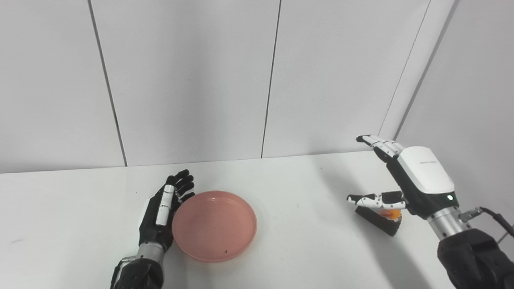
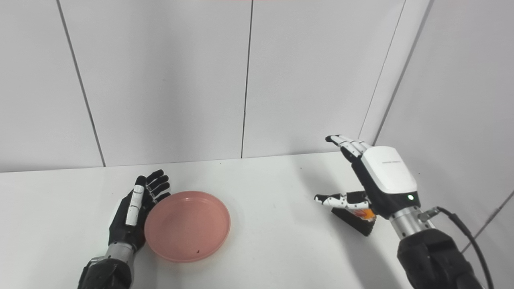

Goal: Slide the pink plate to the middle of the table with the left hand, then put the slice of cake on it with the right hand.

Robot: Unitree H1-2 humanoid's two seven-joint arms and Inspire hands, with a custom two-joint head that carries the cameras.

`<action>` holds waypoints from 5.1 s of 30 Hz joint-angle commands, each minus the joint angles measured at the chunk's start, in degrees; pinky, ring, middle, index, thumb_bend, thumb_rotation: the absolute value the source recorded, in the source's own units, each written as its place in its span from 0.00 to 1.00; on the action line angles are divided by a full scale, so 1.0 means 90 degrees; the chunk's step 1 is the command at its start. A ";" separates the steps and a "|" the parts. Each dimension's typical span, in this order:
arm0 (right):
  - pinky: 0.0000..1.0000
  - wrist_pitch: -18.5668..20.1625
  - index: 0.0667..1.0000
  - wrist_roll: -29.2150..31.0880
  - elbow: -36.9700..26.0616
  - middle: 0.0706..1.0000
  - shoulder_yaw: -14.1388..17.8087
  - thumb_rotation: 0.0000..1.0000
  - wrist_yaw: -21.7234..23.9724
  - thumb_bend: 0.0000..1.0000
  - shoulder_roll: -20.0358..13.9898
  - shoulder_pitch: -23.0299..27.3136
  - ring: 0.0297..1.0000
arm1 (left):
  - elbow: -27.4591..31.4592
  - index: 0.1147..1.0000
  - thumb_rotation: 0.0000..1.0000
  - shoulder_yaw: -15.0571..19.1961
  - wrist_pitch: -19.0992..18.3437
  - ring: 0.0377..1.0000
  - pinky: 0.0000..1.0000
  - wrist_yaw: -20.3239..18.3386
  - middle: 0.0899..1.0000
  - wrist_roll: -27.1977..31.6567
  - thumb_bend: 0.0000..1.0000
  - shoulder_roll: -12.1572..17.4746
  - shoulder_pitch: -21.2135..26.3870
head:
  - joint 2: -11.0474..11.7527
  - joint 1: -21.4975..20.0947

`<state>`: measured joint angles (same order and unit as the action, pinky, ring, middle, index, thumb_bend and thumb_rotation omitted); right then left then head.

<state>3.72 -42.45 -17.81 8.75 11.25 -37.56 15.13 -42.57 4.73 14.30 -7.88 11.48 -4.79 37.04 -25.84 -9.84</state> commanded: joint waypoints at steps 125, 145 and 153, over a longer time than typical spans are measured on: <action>0.21 0.1108 0.55 0.0777 0.2917 0.32 -0.1606 0.24 0.0924 0.93 -0.1210 0.1247 0.25 | -0.0218 0.71 0.85 -0.0114 -0.0225 0.75 0.67 -0.0050 0.75 -0.0066 0.72 0.0067 -0.0288 | -0.0064 0.0043; 0.16 0.2112 0.58 0.0823 0.0350 0.30 -0.1617 0.10 0.1600 0.87 -0.0416 0.1853 0.22 | -0.0331 0.70 0.82 -0.0155 -0.0182 0.75 0.67 -0.0027 0.74 -0.0087 0.73 -0.0012 -0.0240 | -0.0049 0.0217; 0.19 0.2094 0.59 0.0704 0.0427 0.33 -0.1752 0.06 0.1756 0.89 -0.0196 0.2050 0.25 | -0.0402 0.69 0.83 -0.0146 -0.0114 0.74 0.66 -0.0030 0.72 -0.0091 0.72 -0.0032 -0.0206 | -0.0049 0.0218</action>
<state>22.50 -35.20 -13.06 -8.03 27.68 -37.69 31.07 -43.24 3.62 13.76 -8.06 11.03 -4.79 37.48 -26.28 -7.91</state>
